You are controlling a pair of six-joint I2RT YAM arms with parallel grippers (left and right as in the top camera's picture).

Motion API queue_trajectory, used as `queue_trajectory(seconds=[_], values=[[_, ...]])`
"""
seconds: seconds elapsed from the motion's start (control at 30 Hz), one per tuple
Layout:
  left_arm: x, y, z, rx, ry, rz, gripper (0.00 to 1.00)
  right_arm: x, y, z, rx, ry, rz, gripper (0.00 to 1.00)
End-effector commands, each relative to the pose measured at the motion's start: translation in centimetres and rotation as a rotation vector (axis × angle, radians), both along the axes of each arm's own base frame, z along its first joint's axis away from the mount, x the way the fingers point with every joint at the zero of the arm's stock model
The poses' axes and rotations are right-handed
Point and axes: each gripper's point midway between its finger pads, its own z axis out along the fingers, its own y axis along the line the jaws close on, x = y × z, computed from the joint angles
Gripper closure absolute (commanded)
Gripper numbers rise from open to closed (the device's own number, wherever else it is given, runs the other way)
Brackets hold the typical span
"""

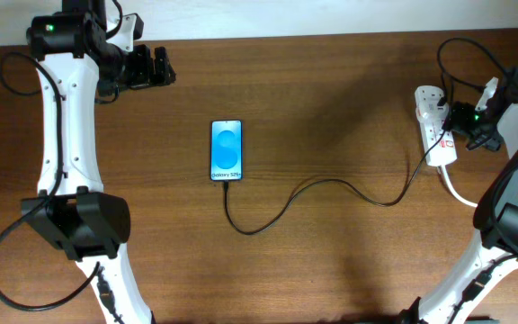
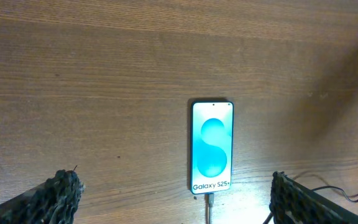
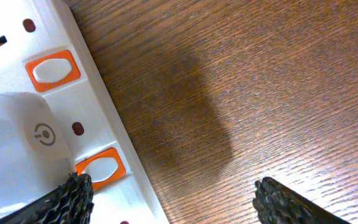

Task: Plug charger to phone and switch on socket

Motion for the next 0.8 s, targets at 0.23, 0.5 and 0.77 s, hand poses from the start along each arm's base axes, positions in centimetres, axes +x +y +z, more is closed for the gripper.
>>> queue_trajectory(seconds=[0.23,0.5,0.77], values=[[-0.1,0.2,1.0,0.007,-0.025,0.007,0.0,1.8,1.1,2.8,-0.018,-0.059,0.024,0.14],[-0.1,0.2,1.0,0.007,-0.025,0.007,0.01,2.3,0.1,5.7,-0.03,-0.081,0.011,0.13],[-0.1,0.2,1.0,0.007,-0.025,0.007,0.0,1.8,0.5,2.8,-0.001,-0.022,0.012,0.13]])
